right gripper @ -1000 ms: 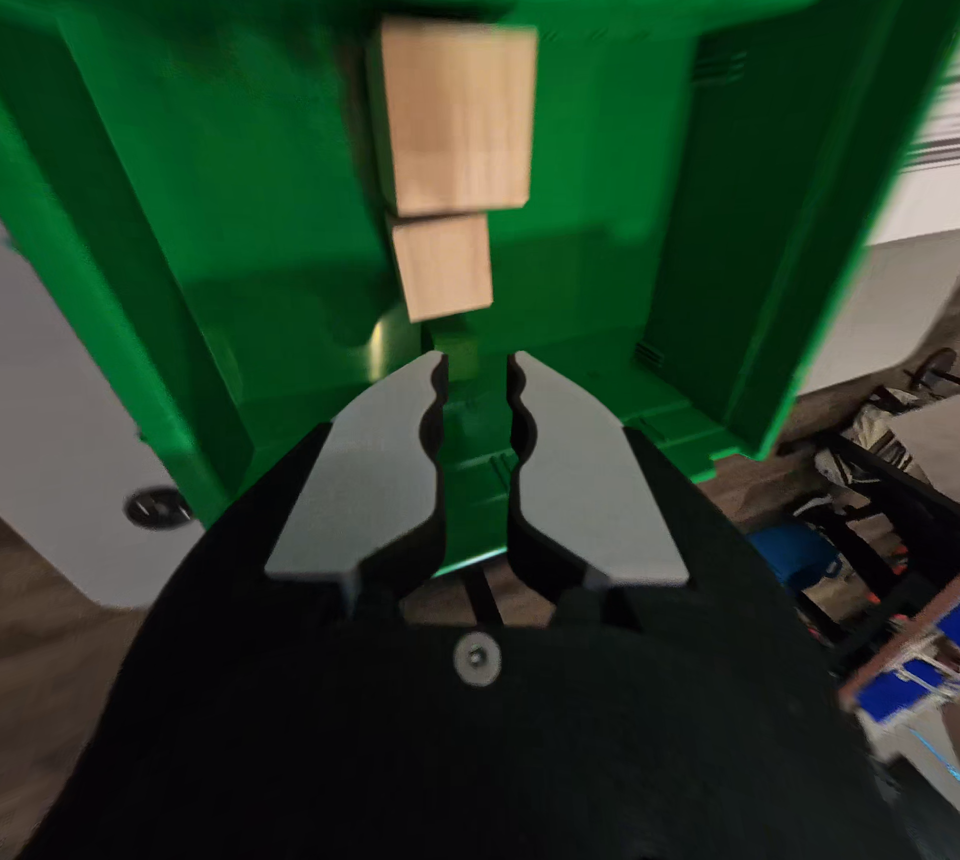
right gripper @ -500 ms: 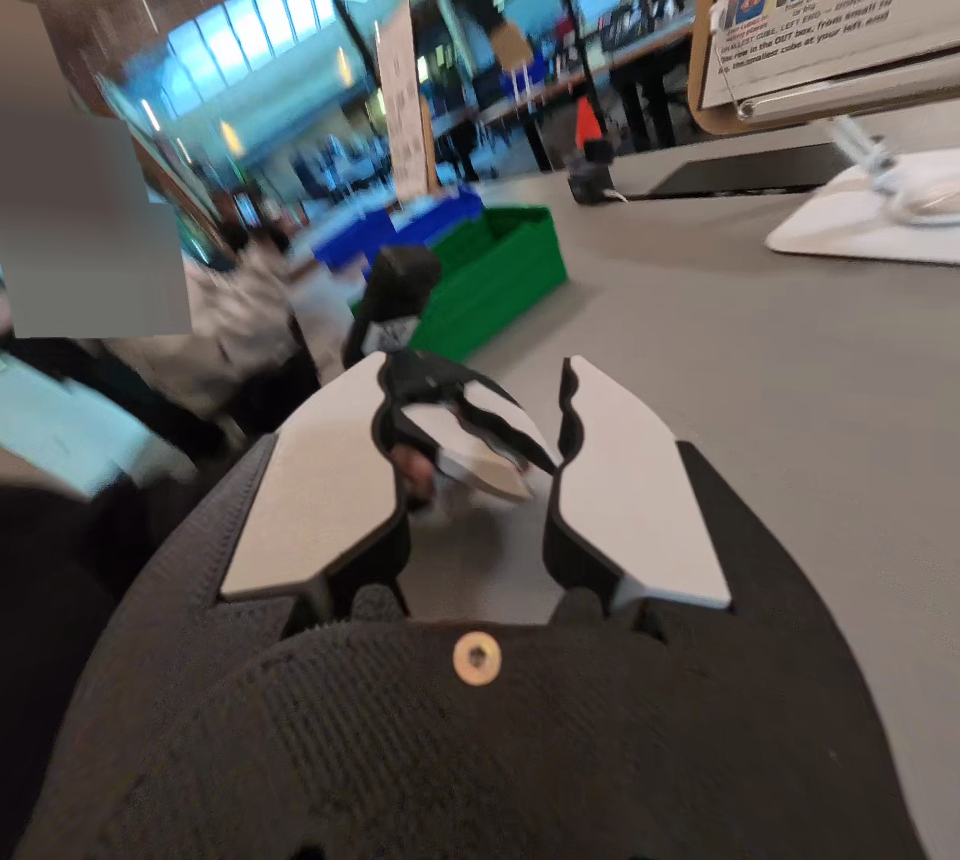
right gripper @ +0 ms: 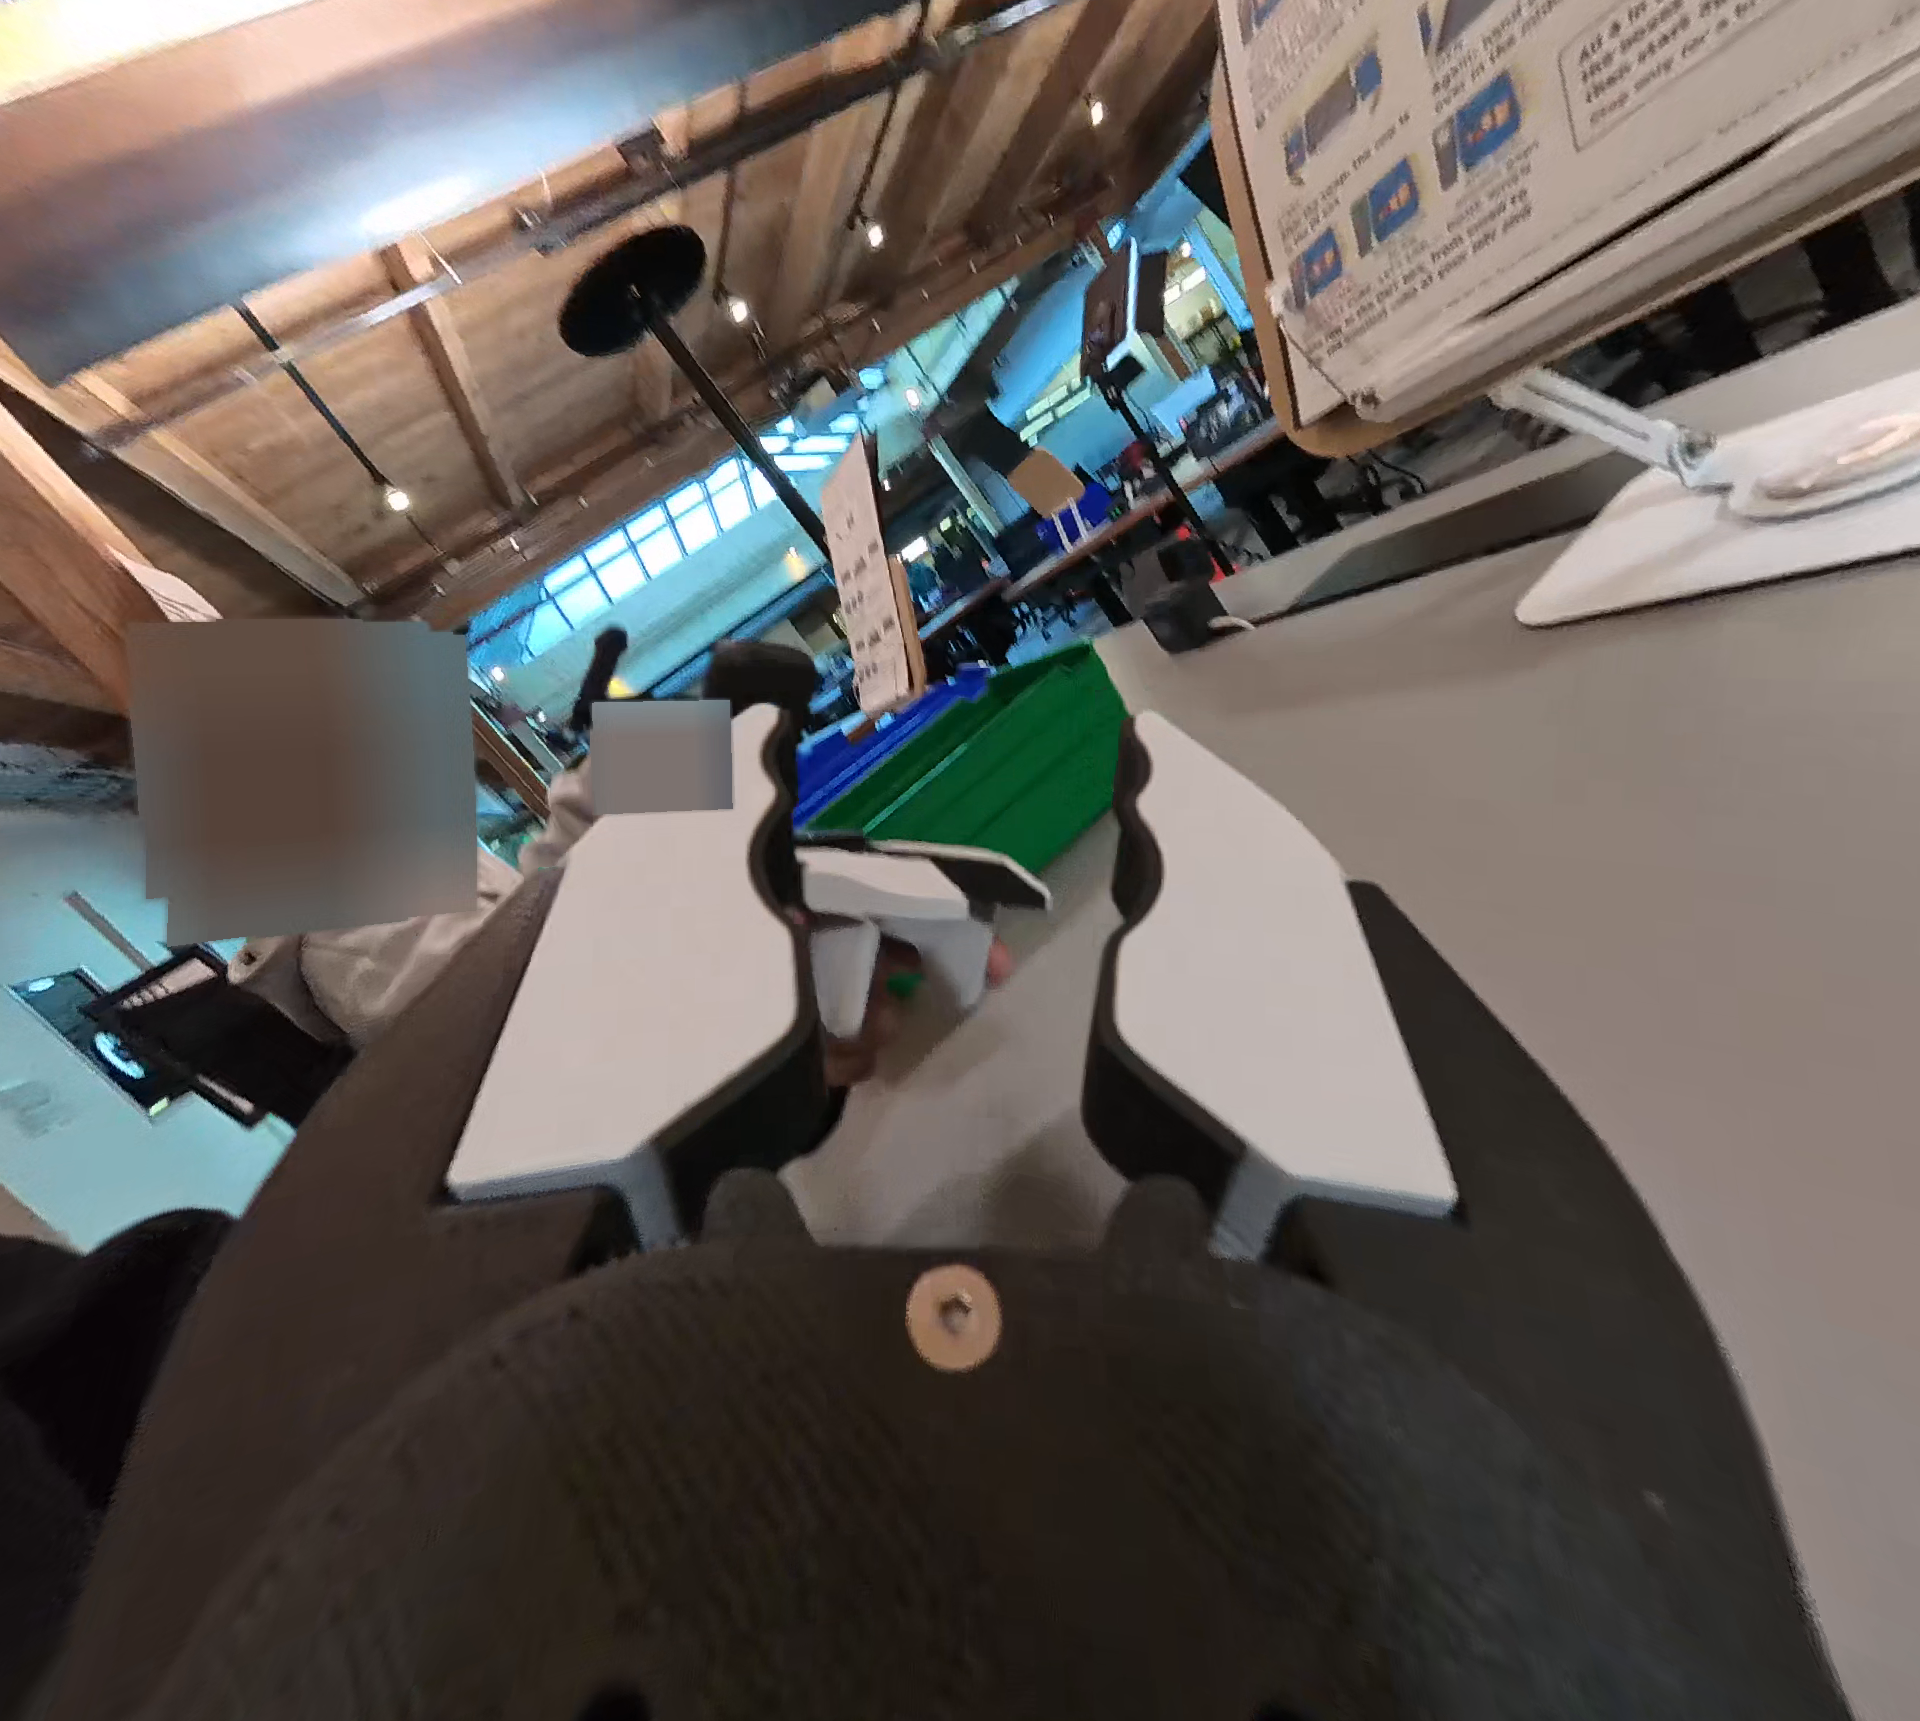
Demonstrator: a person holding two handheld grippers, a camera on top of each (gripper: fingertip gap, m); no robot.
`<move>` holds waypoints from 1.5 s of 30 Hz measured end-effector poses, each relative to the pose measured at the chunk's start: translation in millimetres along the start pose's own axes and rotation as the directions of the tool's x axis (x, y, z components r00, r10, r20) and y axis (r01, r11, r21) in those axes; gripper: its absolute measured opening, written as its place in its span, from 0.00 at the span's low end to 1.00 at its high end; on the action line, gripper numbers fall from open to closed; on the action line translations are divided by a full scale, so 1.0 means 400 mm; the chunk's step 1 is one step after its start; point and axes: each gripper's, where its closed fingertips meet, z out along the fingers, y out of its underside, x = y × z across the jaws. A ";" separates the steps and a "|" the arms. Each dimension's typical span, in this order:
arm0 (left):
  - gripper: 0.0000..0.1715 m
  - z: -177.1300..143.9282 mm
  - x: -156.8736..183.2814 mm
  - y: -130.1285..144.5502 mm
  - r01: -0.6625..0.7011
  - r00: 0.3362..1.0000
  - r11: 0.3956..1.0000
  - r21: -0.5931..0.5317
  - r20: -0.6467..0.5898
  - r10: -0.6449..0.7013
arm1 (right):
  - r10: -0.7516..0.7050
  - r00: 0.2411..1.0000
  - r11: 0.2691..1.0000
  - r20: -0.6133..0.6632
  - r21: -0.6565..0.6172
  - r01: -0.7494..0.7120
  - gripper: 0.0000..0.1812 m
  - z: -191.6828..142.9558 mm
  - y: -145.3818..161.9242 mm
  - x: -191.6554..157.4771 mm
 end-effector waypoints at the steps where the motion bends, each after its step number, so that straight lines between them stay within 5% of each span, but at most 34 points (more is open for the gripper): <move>1: 0.23 -0.008 0.001 -0.012 -0.008 1.000 1.000 0.013 0.006 0.008 | 0.001 1.000 1.000 -0.003 -0.026 -0.001 0.34 0.005 0.011 0.004; 6: 0.30 -0.128 -0.009 -0.113 -0.060 0.995 0.990 0.130 0.087 0.049 | 0.095 0.995 0.995 0.008 -0.027 -0.095 0.33 0.012 0.028 0.008; 10: 0.38 -0.339 -0.057 -0.243 -0.081 0.965 0.933 0.350 0.260 -0.014 | 0.171 0.983 0.985 0.059 -0.009 -0.171 0.32 0.013 0.021 -0.005; 14: 0.40 -0.656 -0.159 -0.321 -0.170 0.812 0.832 0.528 0.554 -0.185 | 0.160 0.985 0.986 0.058 -0.047 -0.158 0.32 0.024 0.044 -0.008; 17: 0.38 -0.818 -0.240 -0.284 -0.197 0.688 0.835 0.515 0.679 -0.256 | 0.149 0.987 0.986 0.057 -0.087 -0.144 0.32 0.034 0.068 -0.014; 21: 0.27 -0.897 -0.362 -0.192 -0.187 0.509 0.936 0.298 0.844 -0.167 | 0.149 0.987 0.981 0.061 -0.134 -0.140 0.31 0.045 0.100 -0.025; 24: 0.28 -0.883 -0.427 -0.160 -0.201 0.414 0.979 -0.043 0.902 0.124 | 0.102 0.994 0.979 0.048 -0.182 -0.091 0.32 0.048 0.125 -0.025; 26: 0.26 -0.901 -0.502 -0.113 -0.107 0.287 0.911 -0.399 0.865 0.412 | 0.058 0.998 0.976 0.039 -0.212 -0.048 0.32 0.053 0.135 -0.023; 28: 0.16 -0.932 -0.569 -0.082 0.009 0.183 0.732 -0.681 0.721 0.668 | 0.031 0.999 0.971 0.041 -0.237 -0.020 0.32 0.059 0.143 -0.025; 30: 0.18 -0.912 -0.599 -0.037 0.031 0.259 0.503 -0.863 0.493 0.830 | 0.032 0.999 0.969 0.043 -0.246 -0.021 0.32 0.063 0.148 -0.026; 32: 0.19 -0.879 -0.611 -0.010 0.016 0.354 0.390 -0.921 0.369 0.859 | 0.064 0.997 0.971 0.051 -0.234 -0.050 0.31 0.068 0.143 -0.030; 36: 0.31 -0.806 -0.607 0.033 -0.018 0.573 0.351 -0.936 0.278 0.771 | 0.117 0.991 0.972 0.063 -0.212 -0.102 0.30 0.072 0.126 -0.022; 39: 0.30 -0.857 -0.649 0.071 0.070 0.567 0.162 -0.984 0.173 0.806 | 0.146 0.988 0.970 0.049 -0.203 -0.133 0.28 0.069 0.116 -0.006; 45: 0.29 -0.841 -0.678 0.083 0.012 0.589 0.137 -0.990 0.118 0.799 | 0.211 0.976 0.966 0.052 -0.161 -0.200 0.27 0.063 0.095 0.009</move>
